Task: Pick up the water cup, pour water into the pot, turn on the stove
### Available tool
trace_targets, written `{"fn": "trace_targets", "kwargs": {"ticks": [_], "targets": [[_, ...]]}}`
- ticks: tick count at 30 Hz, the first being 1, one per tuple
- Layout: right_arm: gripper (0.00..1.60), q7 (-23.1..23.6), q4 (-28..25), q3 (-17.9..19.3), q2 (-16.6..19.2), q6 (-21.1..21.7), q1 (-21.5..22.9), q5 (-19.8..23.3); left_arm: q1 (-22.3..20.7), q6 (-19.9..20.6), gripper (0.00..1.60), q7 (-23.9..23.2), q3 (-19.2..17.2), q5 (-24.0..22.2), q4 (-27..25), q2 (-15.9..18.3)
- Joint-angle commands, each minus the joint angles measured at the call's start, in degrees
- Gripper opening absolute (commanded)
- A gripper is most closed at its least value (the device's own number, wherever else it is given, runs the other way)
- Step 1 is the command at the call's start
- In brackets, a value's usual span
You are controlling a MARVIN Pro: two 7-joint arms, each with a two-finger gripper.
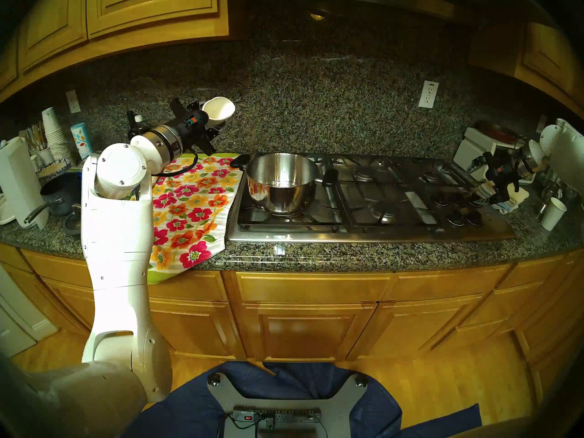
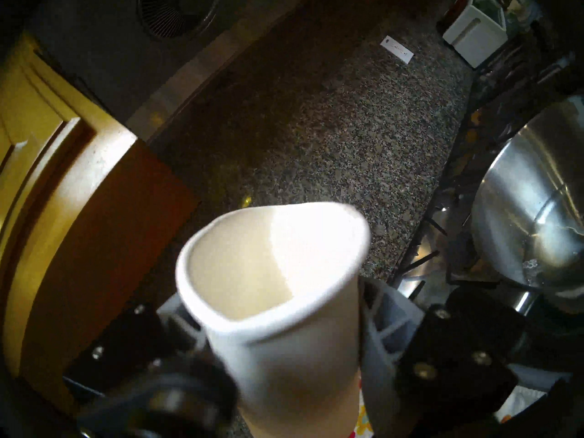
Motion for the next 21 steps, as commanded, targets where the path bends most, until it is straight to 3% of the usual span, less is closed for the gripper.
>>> {"fn": "trace_targets", "kwargs": {"ticks": [1, 11, 21], "targets": [[1.60, 0.62, 0.11, 0.38, 0.12, 0.00, 1.96, 0.07, 1.26, -0.59, 0.56, 0.34, -3.57, -4.00, -2.36, -1.00], [1.60, 0.62, 0.12, 0.37, 0.11, 0.00, 1.96, 0.08, 1.52, 0.19, 0.57, -0.73, -7.95, -9.73, -0.17, -2.67], [1.60, 0.66, 0.06, 0.36, 0.14, 0.03, 2.00, 0.10, 2.14, 3.75, 0.56, -1.93, -10.57, -11.09, 0.99, -3.32]]}}
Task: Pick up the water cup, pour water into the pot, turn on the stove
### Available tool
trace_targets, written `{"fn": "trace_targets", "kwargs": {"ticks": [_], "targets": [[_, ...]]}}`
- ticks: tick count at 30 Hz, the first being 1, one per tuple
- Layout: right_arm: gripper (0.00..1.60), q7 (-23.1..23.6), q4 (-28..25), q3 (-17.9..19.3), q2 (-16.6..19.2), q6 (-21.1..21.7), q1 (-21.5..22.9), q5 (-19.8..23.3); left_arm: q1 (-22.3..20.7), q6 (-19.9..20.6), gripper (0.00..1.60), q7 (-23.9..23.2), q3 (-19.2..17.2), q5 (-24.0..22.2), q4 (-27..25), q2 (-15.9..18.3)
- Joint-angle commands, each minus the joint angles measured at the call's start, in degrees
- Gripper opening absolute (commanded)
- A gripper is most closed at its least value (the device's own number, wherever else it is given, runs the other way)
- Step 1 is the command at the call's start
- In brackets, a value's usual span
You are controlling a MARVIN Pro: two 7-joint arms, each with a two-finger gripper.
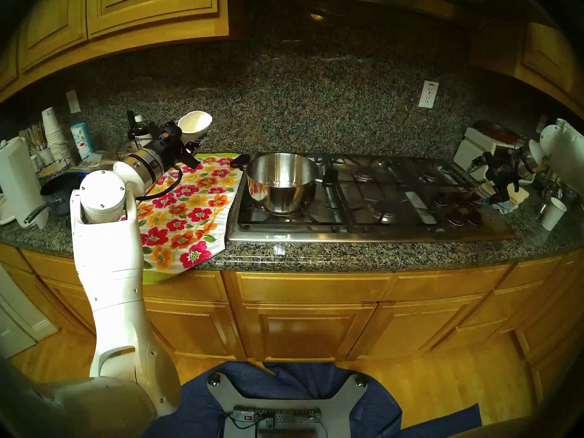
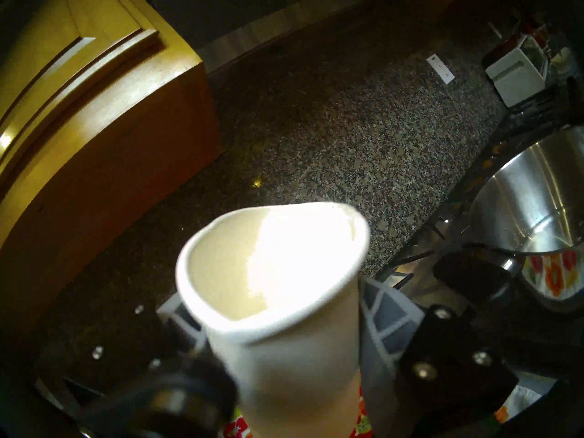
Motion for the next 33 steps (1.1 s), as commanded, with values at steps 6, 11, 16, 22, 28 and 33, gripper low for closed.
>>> {"fn": "trace_targets", "kwargs": {"ticks": [6, 11, 16, 22, 28, 33], "targets": [[1.60, 0.64, 0.10, 0.37, 0.13, 0.01, 1.98, 0.07, -0.61, 1.07, 0.58, -1.31, -3.88, -5.13, -0.18, -1.59], [1.60, 0.65, 0.08, 0.36, 0.14, 0.02, 2.00, 0.08, 0.78, -1.99, 0.58, -2.06, -6.58, -8.17, 1.45, -2.22], [1.60, 0.68, 0.04, 0.35, 0.16, 0.05, 2.03, 0.08, 1.85, -3.28, 0.57, -1.95, -7.35, -7.75, 2.69, -2.20], [1.60, 0.69, 0.02, 0.35, 0.17, 0.06, 2.04, 0.08, 2.50, -3.46, 0.56, -2.23, -8.75, -8.33, 4.28, -2.71], [1.60, 0.68, 0.02, 0.34, 0.16, 0.05, 2.04, 0.09, 3.43, -3.30, 0.57, -2.63, -9.96, -8.95, 4.76, -3.24], [1.60, 0.67, 0.05, 0.33, 0.15, 0.04, 2.02, 0.09, 4.26, -3.43, 0.57, -3.67, -11.11, -10.40, 4.85, -3.79]]}}
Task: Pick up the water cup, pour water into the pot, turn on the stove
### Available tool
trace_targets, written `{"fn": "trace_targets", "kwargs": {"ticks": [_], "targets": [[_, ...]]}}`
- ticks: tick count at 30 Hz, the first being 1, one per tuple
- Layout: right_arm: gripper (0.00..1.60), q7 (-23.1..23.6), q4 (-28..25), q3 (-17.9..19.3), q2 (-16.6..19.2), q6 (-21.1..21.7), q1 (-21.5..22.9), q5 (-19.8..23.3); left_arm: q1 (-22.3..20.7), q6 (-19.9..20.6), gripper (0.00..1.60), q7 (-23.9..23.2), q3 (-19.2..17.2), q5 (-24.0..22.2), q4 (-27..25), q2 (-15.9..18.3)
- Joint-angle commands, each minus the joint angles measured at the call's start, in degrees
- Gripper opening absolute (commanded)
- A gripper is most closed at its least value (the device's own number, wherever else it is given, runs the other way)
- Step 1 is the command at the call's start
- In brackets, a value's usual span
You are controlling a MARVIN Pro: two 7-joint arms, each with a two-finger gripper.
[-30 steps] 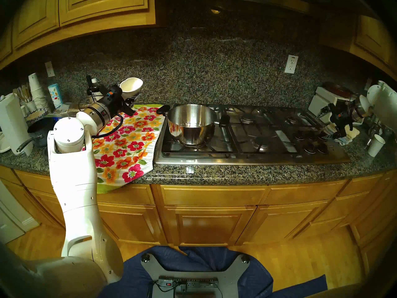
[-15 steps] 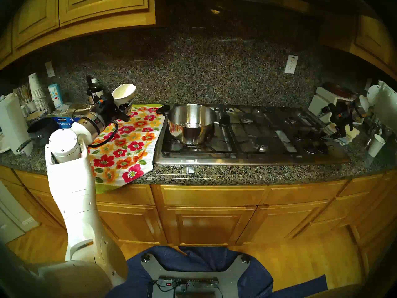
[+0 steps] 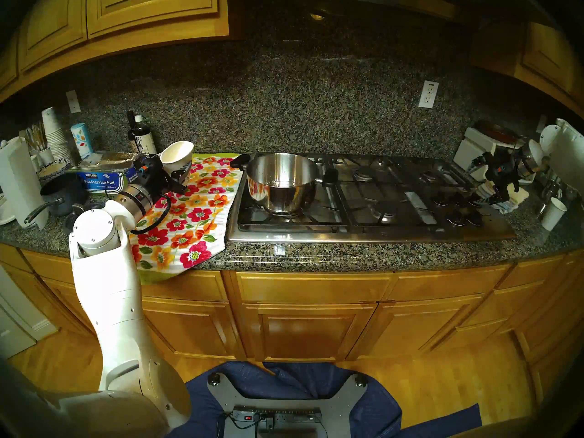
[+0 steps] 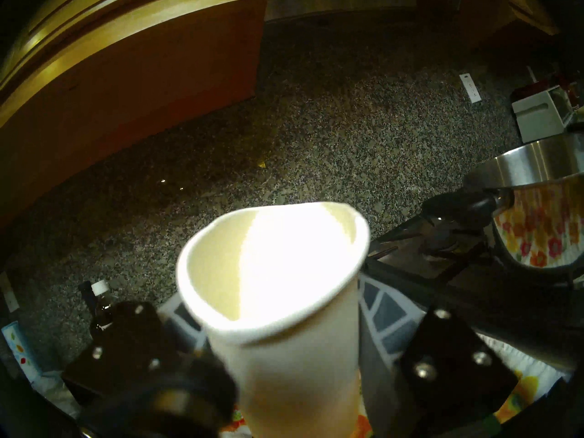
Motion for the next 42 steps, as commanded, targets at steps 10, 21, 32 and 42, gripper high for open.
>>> {"fn": "trace_targets", "kwargs": {"ticks": [10, 21, 32, 42], "targets": [[1.60, 0.63, 0.12, 0.37, 0.13, 0.02, 1.99, 0.06, 0.10, -1.11, 0.56, -3.83, -3.93, -5.93, 0.33, -0.75], [1.60, 0.63, 0.11, 0.36, 0.13, 0.02, 1.99, 0.07, -0.19, -2.14, 0.57, -5.97, -6.21, -7.32, 3.83, 0.01], [1.60, 0.53, 0.23, 0.35, 0.07, -0.04, 1.92, 0.06, -1.89, -3.76, 0.58, -8.50, -7.93, -9.60, 8.98, 1.69], [1.60, 0.52, 0.24, 0.35, 0.07, -0.05, 1.91, 0.06, -2.23, -4.02, 0.58, -9.82, -8.17, -9.01, 10.38, 2.67]]}}
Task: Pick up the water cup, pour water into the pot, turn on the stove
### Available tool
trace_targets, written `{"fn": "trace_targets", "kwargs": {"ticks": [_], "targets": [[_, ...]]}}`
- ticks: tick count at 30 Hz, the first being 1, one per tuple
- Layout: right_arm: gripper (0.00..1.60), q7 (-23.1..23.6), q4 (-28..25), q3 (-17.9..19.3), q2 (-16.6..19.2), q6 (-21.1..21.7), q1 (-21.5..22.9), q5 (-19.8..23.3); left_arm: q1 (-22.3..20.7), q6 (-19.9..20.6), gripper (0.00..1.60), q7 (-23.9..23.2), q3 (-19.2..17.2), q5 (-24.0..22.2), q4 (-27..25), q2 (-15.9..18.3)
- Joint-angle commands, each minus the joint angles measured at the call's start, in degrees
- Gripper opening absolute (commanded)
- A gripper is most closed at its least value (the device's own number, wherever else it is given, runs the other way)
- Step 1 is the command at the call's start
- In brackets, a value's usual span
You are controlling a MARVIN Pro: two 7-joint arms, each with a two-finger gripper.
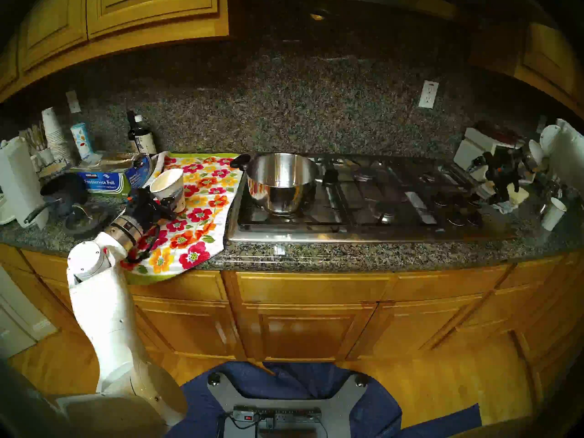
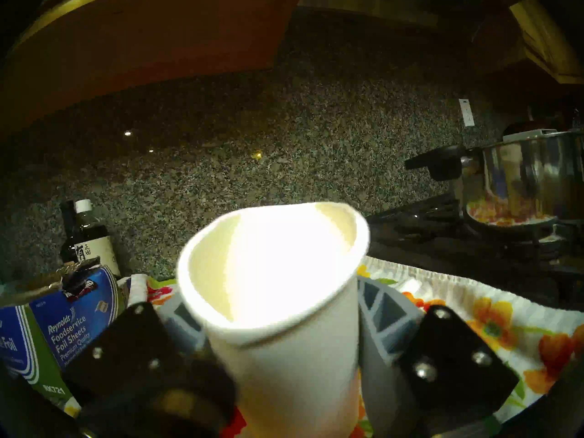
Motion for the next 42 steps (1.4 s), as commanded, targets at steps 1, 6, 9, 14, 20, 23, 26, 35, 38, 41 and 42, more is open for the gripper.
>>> {"fn": "trace_targets", "kwargs": {"ticks": [1, 6, 9, 14, 20, 23, 26, 35, 38, 41, 42], "targets": [[1.60, 0.54, 0.20, 0.37, 0.07, -0.04, 1.93, 0.04, -2.54, -0.41, 0.58, -0.32, 0.48, -0.68, -1.30, 1.06], [1.60, 0.53, 0.21, 0.37, 0.07, -0.04, 1.93, 0.05, -2.41, 0.31, 0.68, -0.88, 0.59, -0.62, -2.13, 0.88], [1.60, 0.54, 0.20, 0.36, 0.07, -0.04, 1.94, 0.05, -2.26, 0.64, 1.60, -0.81, 0.61, -0.39, -2.56, 0.70], [1.60, 0.57, 0.18, 0.36, 0.08, -0.03, 1.96, 0.06, -1.85, 0.99, 1.60, -0.66, 0.67, -0.01, -3.25, 0.49], [1.60, 0.61, 0.14, 0.36, 0.10, -0.01, 1.98, 0.06, -1.27, 1.59, 1.60, -0.33, 0.73, 0.14, -3.88, 0.39], [1.60, 0.62, 0.13, 0.36, 0.10, 0.00, 1.99, 0.07, -0.76, 1.40, 1.60, -0.16, 0.79, 0.34, -4.27, 0.39], [1.60, 0.63, 0.12, 0.35, 0.11, 0.00, 2.00, 0.07, -0.42, 1.15, 1.60, 0.01, 0.86, 0.37, -4.51, 0.41], [1.60, 0.65, 0.10, 0.34, 0.12, 0.02, 2.01, 0.08, 0.88, 1.43, 1.60, 0.50, 0.45, 0.17, -5.57, 0.19], [1.60, 0.65, 0.10, 0.34, 0.12, 0.02, 2.01, 0.08, 1.40, 1.70, 1.60, 0.48, 0.33, 0.14, -6.24, 0.03], [1.60, 0.64, 0.11, 0.34, 0.11, 0.01, 2.01, 0.08, 1.92, 2.10, 1.60, 0.26, 0.10, -0.07, -7.15, -0.15], [1.60, 0.63, 0.11, 0.34, 0.11, 0.01, 2.00, 0.08, 2.07, 2.27, 1.60, 0.15, 0.02, -0.16, -7.53, -0.22]]}}
